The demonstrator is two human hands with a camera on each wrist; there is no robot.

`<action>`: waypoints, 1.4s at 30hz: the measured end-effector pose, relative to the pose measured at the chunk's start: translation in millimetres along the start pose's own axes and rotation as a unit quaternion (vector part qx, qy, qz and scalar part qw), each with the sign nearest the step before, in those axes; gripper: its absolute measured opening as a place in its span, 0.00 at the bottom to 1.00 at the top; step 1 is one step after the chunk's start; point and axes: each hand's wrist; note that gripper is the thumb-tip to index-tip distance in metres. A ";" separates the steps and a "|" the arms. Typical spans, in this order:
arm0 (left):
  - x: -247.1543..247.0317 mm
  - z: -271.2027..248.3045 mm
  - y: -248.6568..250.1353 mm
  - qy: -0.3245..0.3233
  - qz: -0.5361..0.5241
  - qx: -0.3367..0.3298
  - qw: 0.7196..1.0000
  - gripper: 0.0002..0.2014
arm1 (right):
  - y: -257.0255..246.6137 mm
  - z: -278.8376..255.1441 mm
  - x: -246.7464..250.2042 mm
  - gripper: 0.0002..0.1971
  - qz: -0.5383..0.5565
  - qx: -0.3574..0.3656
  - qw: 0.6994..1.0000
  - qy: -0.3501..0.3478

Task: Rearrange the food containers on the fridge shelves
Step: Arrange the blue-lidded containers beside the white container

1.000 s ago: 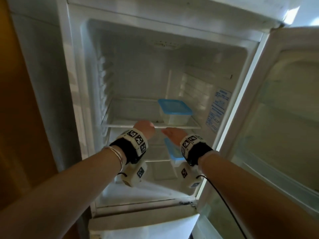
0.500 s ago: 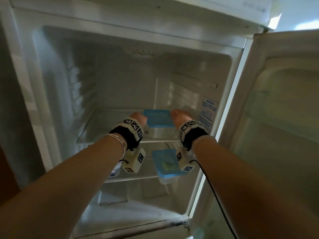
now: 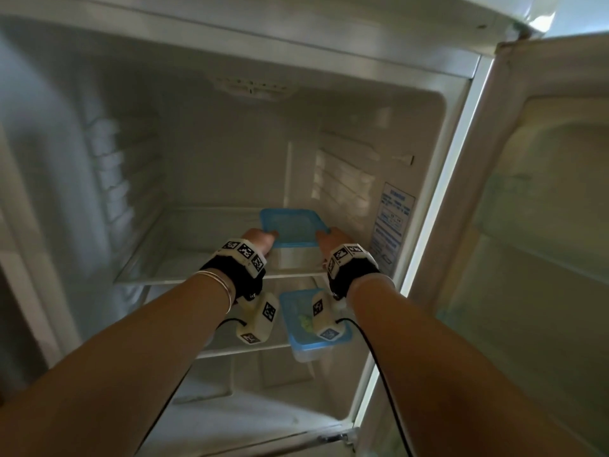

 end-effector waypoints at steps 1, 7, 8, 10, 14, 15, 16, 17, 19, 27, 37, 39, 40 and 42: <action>0.7 -0.1 -1.1 0.003 0.001 0.001 1.000 0.22 | -1.3 -2.3 -1.2 0.23 0.016 -0.003 1.000 -0.001; 20.8 -17.2 -5.4 0.000 0.006 -0.022 1.000 0.21 | -7.8 -17.4 -7.9 0.22 0.090 -0.014 0.996 0.006; 25.8 -21.5 -5.5 0.003 -0.004 -0.026 1.000 0.21 | -9.8 -24.3 -7.3 0.21 0.098 -0.017 0.995 0.009; 34.8 -29.4 -7.8 0.007 -0.006 -0.042 0.999 0.22 | -12.6 -41.4 -6.5 0.21 0.107 -0.012 0.994 0.020; 50.0 -52.8 -16.6 -0.006 -0.046 -0.035 0.998 0.20 | -11.6 -73.5 -7.5 0.22 0.083 0.009 0.995 0.052; 53.7 -59.8 -19.9 -0.007 -0.053 -0.029 0.998 0.21 | -9.7 -80.3 -8.6 0.23 0.078 0.016 0.995 0.058; 57.7 -67.0 -22.9 -0.009 -0.057 -0.026 0.998 0.22 | -8.4 -88.5 -9.7 0.24 0.079 0.017 0.995 0.060; 60.5 -73.3 -26.8 -0.010 -0.063 -0.027 0.998 0.22 | -7.0 -97.1 -10.5 0.24 0.090 0.017 0.994 0.055; 64.8 -84.8 -34.8 -0.024 -0.077 -0.031 0.996 0.22 | -3.7 -114.2 -12.3 0.23 0.117 0.010 0.992 0.044; 76.5 -129.0 -72.8 -0.048 -0.055 -0.047 0.996 0.20 | 20.7 -170.1 -31.9 0.22 0.177 -0.015 0.982 0.065; 66.2 -133.6 -128.4 -0.060 0.033 -0.030 0.997 0.21 | 50.7 -185.1 -71.1 0.25 0.137 -0.042 0.989 0.038; 65.4 -127.5 -136.4 -0.055 0.037 -0.025 0.998 0.21 | 54.2 -181.4 -79.3 0.24 0.125 -0.039 0.991 0.027; 65.4 -124.4 -140.0 -0.049 0.049 -0.024 0.997 0.20 | 55.3 -178.9 -84.8 0.24 0.115 -0.037 0.992 0.024; 64.4 -116.2 -148.4 -0.046 0.076 -0.024 0.996 0.19 | 57.8 -170.5 -98.5 0.23 0.097 -0.037 0.994 0.017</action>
Point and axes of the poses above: each hand's wrist, its own z-axis towards the middle knuckle, its own x-axis out of the back of the hand, y = z × x, and after that the axes turned 7 degrees about y, right-handed
